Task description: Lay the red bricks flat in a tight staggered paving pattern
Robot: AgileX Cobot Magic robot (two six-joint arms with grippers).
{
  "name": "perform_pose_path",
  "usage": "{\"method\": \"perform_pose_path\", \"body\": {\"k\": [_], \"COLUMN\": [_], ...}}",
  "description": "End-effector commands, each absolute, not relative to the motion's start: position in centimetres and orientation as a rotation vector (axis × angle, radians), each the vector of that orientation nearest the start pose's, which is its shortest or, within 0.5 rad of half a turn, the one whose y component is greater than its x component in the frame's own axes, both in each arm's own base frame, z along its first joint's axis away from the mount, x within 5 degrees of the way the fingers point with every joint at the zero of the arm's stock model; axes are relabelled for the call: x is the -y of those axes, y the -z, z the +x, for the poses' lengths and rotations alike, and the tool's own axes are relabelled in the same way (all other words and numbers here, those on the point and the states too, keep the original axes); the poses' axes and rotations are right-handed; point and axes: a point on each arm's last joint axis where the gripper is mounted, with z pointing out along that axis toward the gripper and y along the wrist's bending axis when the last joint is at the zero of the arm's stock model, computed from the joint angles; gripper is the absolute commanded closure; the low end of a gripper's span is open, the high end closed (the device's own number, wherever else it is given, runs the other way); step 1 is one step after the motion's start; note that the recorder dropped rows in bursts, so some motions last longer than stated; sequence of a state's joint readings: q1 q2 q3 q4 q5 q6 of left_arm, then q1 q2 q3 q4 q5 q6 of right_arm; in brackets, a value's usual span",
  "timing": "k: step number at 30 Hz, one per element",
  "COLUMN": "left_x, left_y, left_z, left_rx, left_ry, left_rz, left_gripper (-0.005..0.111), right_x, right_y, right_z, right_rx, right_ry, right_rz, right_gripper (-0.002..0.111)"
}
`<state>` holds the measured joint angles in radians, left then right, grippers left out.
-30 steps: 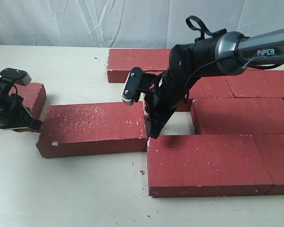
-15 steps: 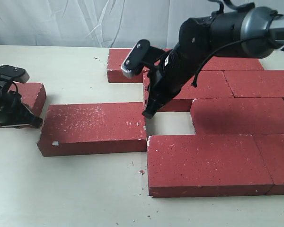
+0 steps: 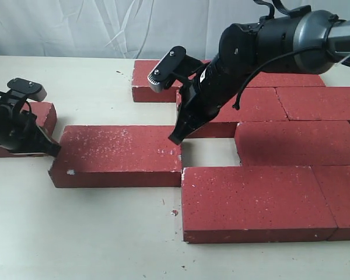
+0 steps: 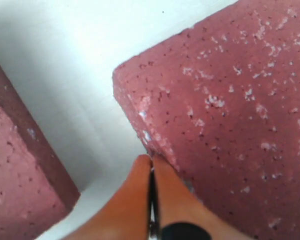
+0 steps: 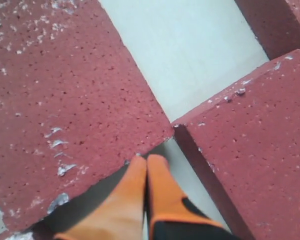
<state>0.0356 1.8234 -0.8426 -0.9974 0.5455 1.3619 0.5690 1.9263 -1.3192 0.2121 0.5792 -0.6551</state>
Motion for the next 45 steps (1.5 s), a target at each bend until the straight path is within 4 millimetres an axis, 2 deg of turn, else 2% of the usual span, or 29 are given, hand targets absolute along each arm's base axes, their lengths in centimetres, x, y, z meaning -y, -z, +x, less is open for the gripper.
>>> {"method": "perform_pose_path", "body": {"k": [1, 3, 6, 7, 12, 17, 23, 30, 38, 40, 45], "left_x": [3.9, 3.8, 3.8, 3.8, 3.8, 3.6, 3.4, 3.5, 3.6, 3.6, 4.0], "left_y": [-12.2, -12.2, -12.2, -12.2, -12.2, -12.6, -12.6, -12.6, -12.6, -12.6, -12.7], "left_z": [31.1, 31.2, 31.1, 31.1, 31.1, 31.0, 31.3, 31.1, 31.0, 31.0, 30.7], "left_rx": [-2.588, -2.587, -2.588, -2.588, -2.587, -2.589, -2.584, -2.587, -2.585, -2.584, -2.555], "left_ry": [0.531, 0.513, 0.510, 0.510, 0.505, 0.473, 0.426, 0.454, 0.471, 0.472, 0.521], "left_rz": [0.653, 0.644, 0.654, 0.654, 0.664, 0.682, 0.661, 0.671, 0.692, 0.691, 0.786], "left_gripper": [0.107, 0.107, 0.107, 0.107, 0.107, 0.107, 0.107, 0.107, 0.107, 0.107, 0.107], "right_x": [-22.8, -23.2, -24.9, -25.5, -26.9, -26.8, -26.6, -26.4, -26.1, -26.1, -25.6], "right_y": [-19.0, -18.7, -18.1, -18.1, -16.9, -15.1, -14.9, -14.9, -14.8, -15.2, -18.2], "right_z": [33.3, 32.2, 29.0, 28.5, 27.5, 28.6, 29.1, 29.9, 29.7, 29.4, 28.4], "right_rx": [-2.312, -2.307, -2.139, -2.074, -2.044, -2.020, -2.042, -2.053, -2.092, -2.107, -2.128], "right_ry": [-0.219, -0.271, -0.428, -0.446, -0.459, -0.315, -0.236, -0.127, -0.128, -0.148, -0.197], "right_rz": [-1.349, -1.491, -1.944, -2.013, -2.075, -2.099, -2.067, -2.005, -2.018, -2.021, -2.001], "right_gripper": [0.109, 0.109, 0.109, 0.109, 0.109, 0.109, 0.109, 0.109, 0.109, 0.109, 0.109]}}
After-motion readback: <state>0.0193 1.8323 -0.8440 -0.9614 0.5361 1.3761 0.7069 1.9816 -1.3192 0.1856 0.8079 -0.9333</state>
